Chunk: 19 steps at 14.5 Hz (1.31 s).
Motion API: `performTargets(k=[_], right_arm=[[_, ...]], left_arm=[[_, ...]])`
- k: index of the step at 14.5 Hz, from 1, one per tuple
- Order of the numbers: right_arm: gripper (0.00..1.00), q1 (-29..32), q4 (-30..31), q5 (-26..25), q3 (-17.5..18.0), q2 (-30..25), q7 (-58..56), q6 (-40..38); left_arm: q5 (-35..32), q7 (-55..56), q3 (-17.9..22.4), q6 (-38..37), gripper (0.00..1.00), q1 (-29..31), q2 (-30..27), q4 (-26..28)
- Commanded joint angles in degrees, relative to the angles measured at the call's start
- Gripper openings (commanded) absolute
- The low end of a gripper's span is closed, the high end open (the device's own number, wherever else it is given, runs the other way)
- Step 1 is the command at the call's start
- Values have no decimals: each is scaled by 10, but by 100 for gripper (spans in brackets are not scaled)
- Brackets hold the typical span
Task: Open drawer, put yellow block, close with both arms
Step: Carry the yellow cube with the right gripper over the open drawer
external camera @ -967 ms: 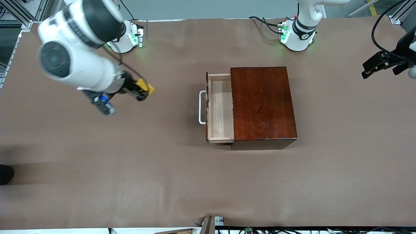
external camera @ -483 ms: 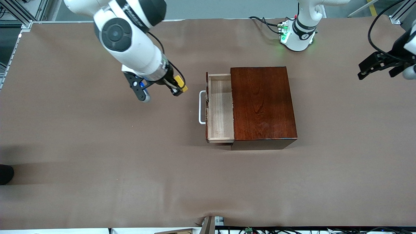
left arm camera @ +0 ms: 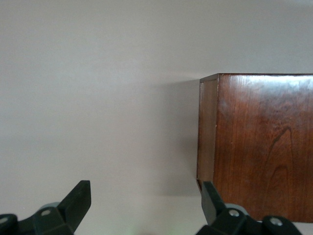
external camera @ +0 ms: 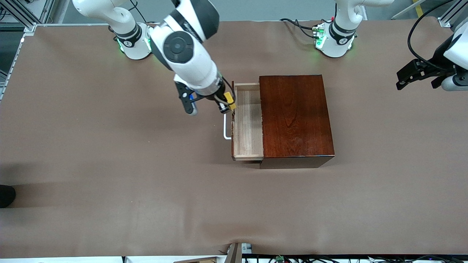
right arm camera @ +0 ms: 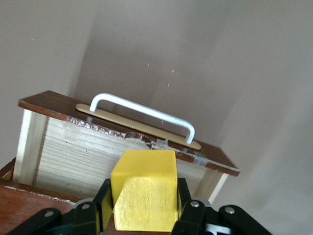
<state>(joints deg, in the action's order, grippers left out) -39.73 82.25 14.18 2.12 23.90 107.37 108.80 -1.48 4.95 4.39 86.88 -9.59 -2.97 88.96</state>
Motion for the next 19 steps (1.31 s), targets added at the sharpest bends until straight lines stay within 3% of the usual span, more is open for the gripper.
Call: performTargets(k=[1, 7, 19], right_arm=[[0, -26, -8, -8, -8, 21, 49, 29], [0, -50, -7, -35, -8, 51, 132, 65], [0, -69, -7, -68, -9, 98, 180, 120]], left_arm=[[12, -36, 1, -2, 100, 15, -9, 5], [12, -35, 1, -2, 100, 15, -19, 25], [11, 1, -23, 0, 100, 12, -19, 25]])
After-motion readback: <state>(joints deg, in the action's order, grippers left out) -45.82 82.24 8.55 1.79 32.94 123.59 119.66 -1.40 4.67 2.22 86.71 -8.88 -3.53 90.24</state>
